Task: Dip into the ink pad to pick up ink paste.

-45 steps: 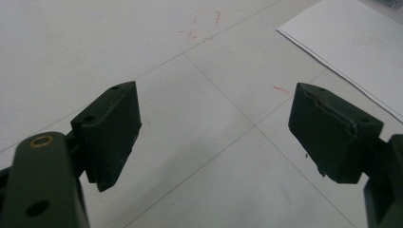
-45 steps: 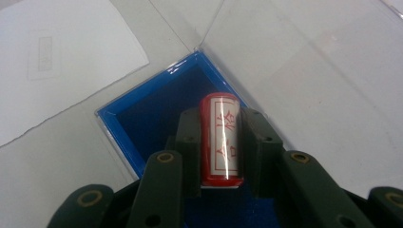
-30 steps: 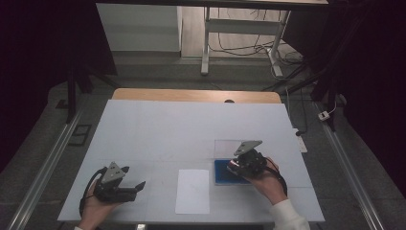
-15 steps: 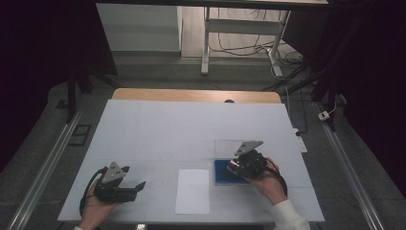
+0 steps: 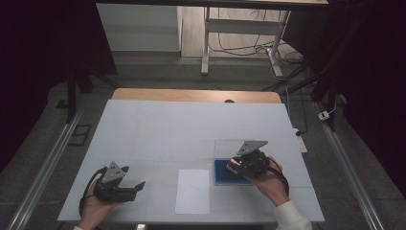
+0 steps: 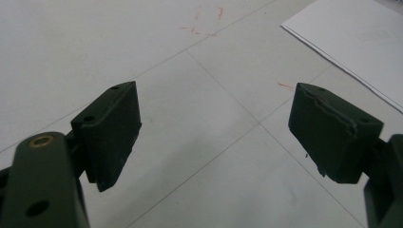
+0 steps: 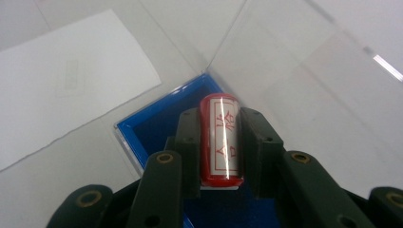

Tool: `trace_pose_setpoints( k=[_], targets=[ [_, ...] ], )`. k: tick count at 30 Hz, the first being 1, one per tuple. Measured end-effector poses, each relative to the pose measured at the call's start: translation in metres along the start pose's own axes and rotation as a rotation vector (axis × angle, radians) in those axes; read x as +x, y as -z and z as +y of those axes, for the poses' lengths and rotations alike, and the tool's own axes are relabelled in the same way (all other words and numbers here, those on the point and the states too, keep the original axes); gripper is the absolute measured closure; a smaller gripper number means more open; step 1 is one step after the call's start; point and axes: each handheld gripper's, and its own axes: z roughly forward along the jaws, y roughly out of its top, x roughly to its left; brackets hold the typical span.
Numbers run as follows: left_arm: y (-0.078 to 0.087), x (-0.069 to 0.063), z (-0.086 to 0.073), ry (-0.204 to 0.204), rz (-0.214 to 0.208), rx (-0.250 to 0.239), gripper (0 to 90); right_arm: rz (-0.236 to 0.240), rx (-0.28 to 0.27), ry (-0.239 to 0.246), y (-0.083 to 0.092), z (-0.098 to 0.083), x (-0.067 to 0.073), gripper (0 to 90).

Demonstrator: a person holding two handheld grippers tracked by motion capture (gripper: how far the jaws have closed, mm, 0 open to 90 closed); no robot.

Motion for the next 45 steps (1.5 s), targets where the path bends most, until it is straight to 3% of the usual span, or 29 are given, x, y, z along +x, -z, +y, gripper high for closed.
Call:
trace_pose_setpoints(
  k=[11, 21, 28, 36, 45],
  targets=[
    [-0.001, -0.001, 0.000, -0.004, 0.003, 0.005, 18.4, 0.003, -0.098, -0.035, 0.026, 0.001, -0.008, 70.0],
    [-0.001, 0.000, 0.000, -0.002, 0.001, 0.006, 18.4, 0.001, -0.123, -0.024, 0.033, 0.007, -0.004, 69.9],
    [-0.001, 0.000, 0.000, -0.002, 0.000, 0.010, 18.4, 0.000, -0.116, -0.006, 0.032, 0.010, 0.000, 69.9],
    [-0.001, 0.000, 0.000, -0.003, 0.000, 0.014, 18.3, -0.006, -0.038, 0.023, 0.017, 0.007, 0.003, 69.9],
    [-0.002, 0.001, -0.001, -0.005, -0.005, 0.025, 18.3, -0.003, -0.004, 0.032, 0.005, 0.004, 0.003, 69.9]
  ],
)
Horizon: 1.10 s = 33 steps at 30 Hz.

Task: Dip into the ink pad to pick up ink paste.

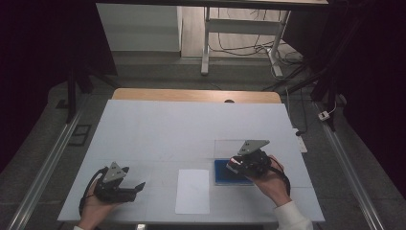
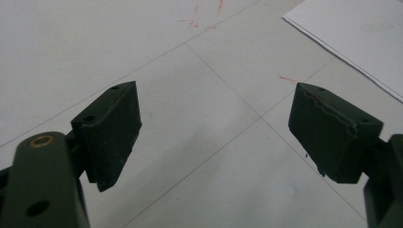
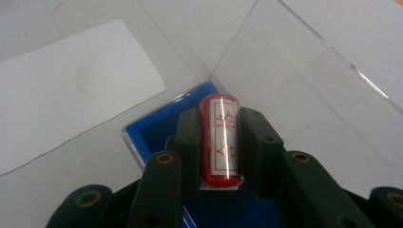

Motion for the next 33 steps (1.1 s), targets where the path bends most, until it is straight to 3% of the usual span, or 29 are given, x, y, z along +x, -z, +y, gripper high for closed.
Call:
trace_pose_setpoints(
  k=[5, 18, 25, 33],
  targets=[
    [-0.001, 0.000, 0.000, 0.008, 0.005, 0.015, 18.5, -0.015, 0.014, 0.005, -0.002, -0.002, 0.001, 69.9],
    [-0.001, 0.001, 0.000, 0.008, 0.005, 0.018, 18.5, 0.019, 0.061, -0.006, -0.014, -0.006, 0.000, 69.9],
    [-0.001, 0.000, 0.000, 0.006, 0.003, 0.017, 18.5, 0.001, 0.082, -0.020, -0.017, -0.007, -0.001, 69.9],
    [-0.001, -0.001, 0.000, 0.004, 0.004, 0.016, 18.5, -0.027, 0.119, 0.014, -0.018, -0.003, 0.003, 69.7]
  ],
)
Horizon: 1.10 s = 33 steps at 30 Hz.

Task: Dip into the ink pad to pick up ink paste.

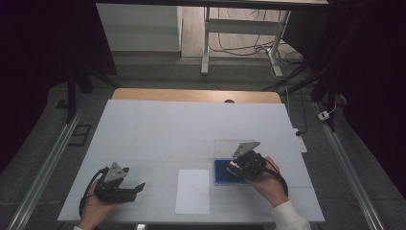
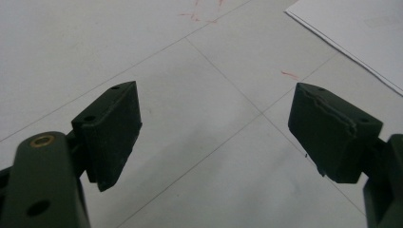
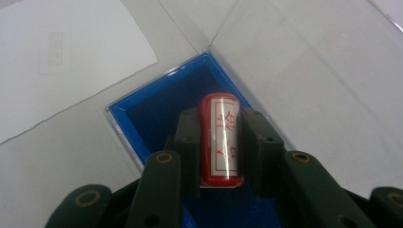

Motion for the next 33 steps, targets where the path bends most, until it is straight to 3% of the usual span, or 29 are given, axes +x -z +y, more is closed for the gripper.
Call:
trace_pose_setpoints(
  k=[8, 33],
  targets=[
    [-0.0001, -0.0003, 0.0004, -0.002, -0.003, 0.002, 18.5, 0.012, 0.014, -0.011, -0.0035, -0.0009, -0.0019, 70.0],
    [-0.0008, -0.0024, 0.0007, -0.009, -0.008, 0.006, 18.5, 0.010, -0.032, -0.008, -0.0056, -0.0074, -0.0012, 70.2]
  ],
)
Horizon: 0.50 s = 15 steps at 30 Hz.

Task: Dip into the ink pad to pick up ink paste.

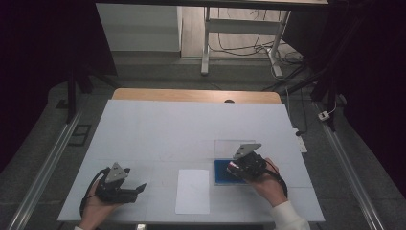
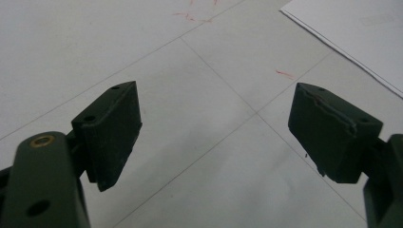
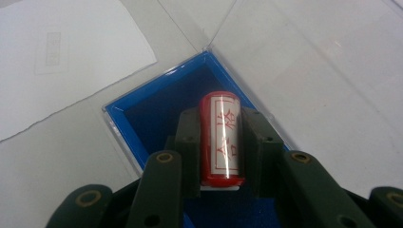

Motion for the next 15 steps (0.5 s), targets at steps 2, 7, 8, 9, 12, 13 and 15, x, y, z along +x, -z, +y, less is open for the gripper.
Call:
trace_pose_setpoints(
  k=[2, 7, 8, 9, 12, 13, 15],
  targets=[
    [0.0002, 0.0000, 0.0000, 0.002, 0.003, -0.001, 18.5, -0.001, 0.001, 0.001, -0.0001, 0.0001, 0.0002, 70.2],
    [-0.0001, -0.0003, 0.0001, 0.000, 0.000, 0.000, 18.5, -0.009, -0.007, 0.007, -0.0002, -0.0009, 0.0014, 70.3],
    [-0.0001, -0.0005, 0.0003, 0.000, 0.000, 0.000, 18.5, -0.009, -0.008, 0.006, -0.0002, -0.0010, 0.0015, 70.3],
    [-0.0001, -0.0006, 0.0004, -0.001, 0.000, -0.001, 18.5, -0.009, -0.009, 0.005, -0.0003, -0.0011, 0.0017, 70.3],
    [-0.0001, -0.0007, 0.0003, -0.002, 0.000, 0.000, 18.5, -0.009, -0.012, 0.003, -0.0003, -0.0016, 0.0016, 70.2],
    [-0.0001, -0.0006, 0.0002, -0.001, 0.000, 0.001, 18.5, -0.008, -0.011, 0.003, -0.0002, -0.0016, 0.0014, 70.2],
    [-0.0002, -0.0003, -0.0001, 0.000, 0.000, 0.000, 18.5, -0.008, -0.011, 0.004, -0.0002, -0.0015, 0.0016, 70.2]
  ],
)
